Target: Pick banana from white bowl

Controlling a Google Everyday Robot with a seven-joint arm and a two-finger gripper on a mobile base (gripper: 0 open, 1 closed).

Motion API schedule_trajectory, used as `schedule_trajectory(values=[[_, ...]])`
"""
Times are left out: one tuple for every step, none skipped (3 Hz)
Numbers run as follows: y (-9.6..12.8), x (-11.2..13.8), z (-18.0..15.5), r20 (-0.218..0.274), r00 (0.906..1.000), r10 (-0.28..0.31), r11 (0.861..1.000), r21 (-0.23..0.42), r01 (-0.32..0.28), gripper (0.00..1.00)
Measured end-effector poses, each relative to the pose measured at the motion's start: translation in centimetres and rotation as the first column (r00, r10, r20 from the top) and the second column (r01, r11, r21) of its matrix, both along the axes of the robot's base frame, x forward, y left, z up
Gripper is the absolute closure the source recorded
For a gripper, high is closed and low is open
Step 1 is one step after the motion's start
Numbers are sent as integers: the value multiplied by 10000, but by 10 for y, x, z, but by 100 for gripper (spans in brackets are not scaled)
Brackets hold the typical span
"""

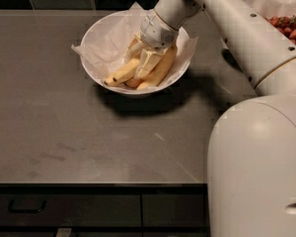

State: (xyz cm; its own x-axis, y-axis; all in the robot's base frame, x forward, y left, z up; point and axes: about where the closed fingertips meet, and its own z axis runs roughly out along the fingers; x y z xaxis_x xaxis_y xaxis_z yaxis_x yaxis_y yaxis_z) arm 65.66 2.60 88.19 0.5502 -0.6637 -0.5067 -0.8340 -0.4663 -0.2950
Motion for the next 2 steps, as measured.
schedule_trajectory(values=[[-8,-4,7,117,9987,-506,9987,-48,506,98],[-20,-12,28,533,9902,-1294,9916,56,1293,100]])
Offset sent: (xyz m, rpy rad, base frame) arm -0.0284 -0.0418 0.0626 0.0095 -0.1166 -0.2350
